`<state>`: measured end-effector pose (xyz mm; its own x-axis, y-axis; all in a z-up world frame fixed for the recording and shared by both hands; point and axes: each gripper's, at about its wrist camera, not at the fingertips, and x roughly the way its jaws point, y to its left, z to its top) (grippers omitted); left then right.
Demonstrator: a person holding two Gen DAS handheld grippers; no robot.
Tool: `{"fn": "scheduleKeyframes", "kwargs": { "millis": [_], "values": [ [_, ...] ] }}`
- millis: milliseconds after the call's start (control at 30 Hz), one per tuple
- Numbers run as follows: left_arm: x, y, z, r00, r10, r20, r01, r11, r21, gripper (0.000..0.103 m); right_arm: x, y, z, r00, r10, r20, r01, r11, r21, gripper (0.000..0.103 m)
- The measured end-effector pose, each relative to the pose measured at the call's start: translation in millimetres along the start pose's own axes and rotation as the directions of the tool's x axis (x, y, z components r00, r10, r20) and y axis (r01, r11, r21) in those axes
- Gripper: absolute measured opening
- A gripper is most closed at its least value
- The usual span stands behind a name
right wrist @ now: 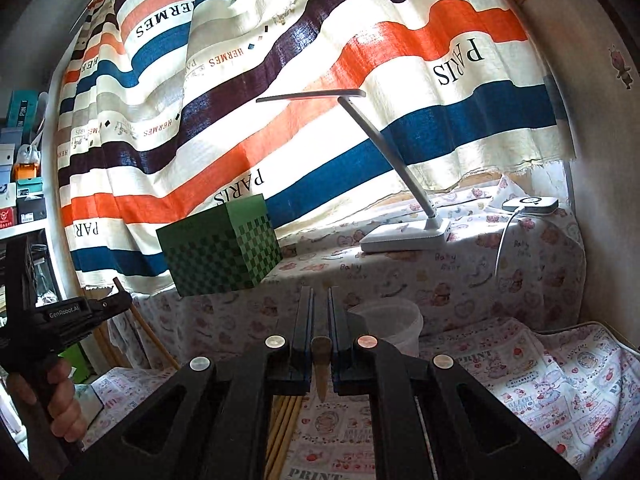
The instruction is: Organize utensils
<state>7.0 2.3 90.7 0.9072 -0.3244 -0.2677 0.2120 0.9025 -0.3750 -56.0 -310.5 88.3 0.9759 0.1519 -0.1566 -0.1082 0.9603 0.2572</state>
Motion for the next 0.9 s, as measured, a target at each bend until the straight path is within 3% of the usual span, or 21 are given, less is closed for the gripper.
{"fn": "scheduleKeyframes", "kwargs": {
  "millis": [233,367,500,600,700,900],
  "values": [
    [-0.4,-13.2,-5.0,0.997,0.067,0.040,-0.069,0.996,0.062,0.006,0.1,5.7,-2.3,1.000,0.009,-0.003,-0.009,1.000,-0.025,0.007],
    [-3.0,-9.9,-4.4,0.998,0.040,0.055,-0.042,0.999,0.035,0.006,-0.9,6.4,-2.9,1.000,0.005,0.015,-0.004,1.000,-0.023,0.007],
    [-12.2,-12.4,-3.6,0.988,0.058,0.142,-0.063,0.997,0.033,0.006,2.7,0.7,2.9,1.000,0.001,-0.010,-0.001,1.000,0.013,0.007],
    [-12.7,-19.2,11.8,0.988,0.045,0.149,-0.046,0.999,0.006,0.005,4.4,-2.8,18.8,0.998,-0.016,-0.057,0.017,1.000,0.025,0.007],
    [-16.8,-42.7,29.9,0.981,0.044,0.191,-0.053,0.998,0.042,0.005,-3.8,1.8,45.4,0.997,-0.028,-0.072,0.027,1.000,-0.012,0.007],
    [-24.9,-109.1,51.9,0.962,-0.046,0.271,-0.006,0.982,0.187,0.006,-26.8,5.3,93.2,1.000,-0.025,0.003,0.025,0.999,-0.020,0.007]
  ]
}}
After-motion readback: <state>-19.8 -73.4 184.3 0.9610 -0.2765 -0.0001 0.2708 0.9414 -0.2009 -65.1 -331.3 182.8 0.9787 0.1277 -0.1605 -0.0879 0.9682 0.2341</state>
